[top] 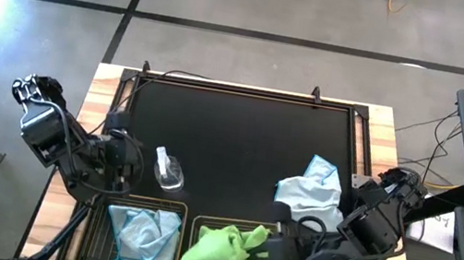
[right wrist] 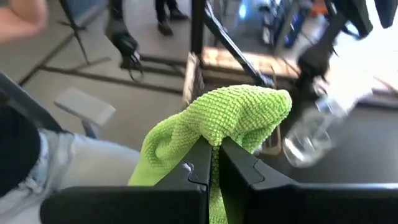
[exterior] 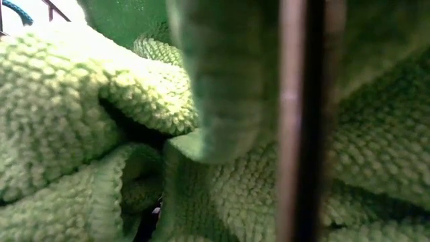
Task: Sort microfiber towel by color & place in baskets
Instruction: Put the green microfiber cloth into the right wire basket, then put the white microfiber cloth into the left wire basket
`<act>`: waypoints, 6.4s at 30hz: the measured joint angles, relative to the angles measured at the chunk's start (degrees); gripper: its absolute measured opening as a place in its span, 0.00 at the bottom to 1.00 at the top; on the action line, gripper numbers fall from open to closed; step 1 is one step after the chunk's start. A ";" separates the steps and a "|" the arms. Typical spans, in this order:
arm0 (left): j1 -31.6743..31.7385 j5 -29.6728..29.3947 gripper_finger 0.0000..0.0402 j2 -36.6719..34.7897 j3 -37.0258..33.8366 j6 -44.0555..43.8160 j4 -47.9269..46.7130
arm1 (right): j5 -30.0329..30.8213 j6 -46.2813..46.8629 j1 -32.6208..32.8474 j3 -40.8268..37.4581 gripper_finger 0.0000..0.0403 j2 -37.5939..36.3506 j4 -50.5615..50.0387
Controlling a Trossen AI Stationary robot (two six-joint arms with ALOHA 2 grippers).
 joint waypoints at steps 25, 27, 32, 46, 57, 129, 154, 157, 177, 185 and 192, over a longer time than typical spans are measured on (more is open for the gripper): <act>0.00 0.00 0.26 0.47 0.00 0.02 0.42 | -10.28 24.47 0.37 -0.31 0.03 0.63 -23.53; 0.00 0.01 0.26 0.47 0.00 0.02 0.44 | -10.35 24.48 0.36 -0.31 0.03 0.63 -23.53; 0.00 0.02 0.26 0.47 0.00 0.02 0.83 | -10.52 24.42 0.35 -0.31 0.03 0.63 -23.53; 0.00 0.02 0.26 0.47 0.00 0.00 1.17 | -10.32 27.91 0.35 -0.31 0.03 0.63 -23.49; 0.00 0.02 0.26 0.47 0.00 -0.41 1.64 | -10.45 28.35 0.33 -0.31 0.03 0.63 -23.51; 0.00 0.04 0.26 0.49 -0.02 1.75 4.35 | -3.63 1.40 -0.17 -0.55 0.13 -4.41 -26.51; 0.00 0.04 0.26 0.47 -0.02 1.97 1.27 | -4.21 -7.80 -6.05 -28.38 0.13 -18.00 -6.95; 0.00 0.04 0.26 0.47 -0.02 1.97 0.84 | -4.25 -7.14 -6.19 -36.84 0.13 -24.11 0.18; 0.00 0.02 0.26 0.45 -0.02 1.47 1.45 | -3.98 6.91 -6.19 -79.96 0.13 -50.93 21.83; 0.00 0.02 0.26 0.45 -0.02 1.10 1.55 | -2.22 15.39 -6.19 -89.67 0.13 -59.32 21.69; 0.00 0.00 0.26 0.43 -0.02 0.83 1.57 | -0.90 23.53 -6.19 -92.11 0.13 -65.82 16.14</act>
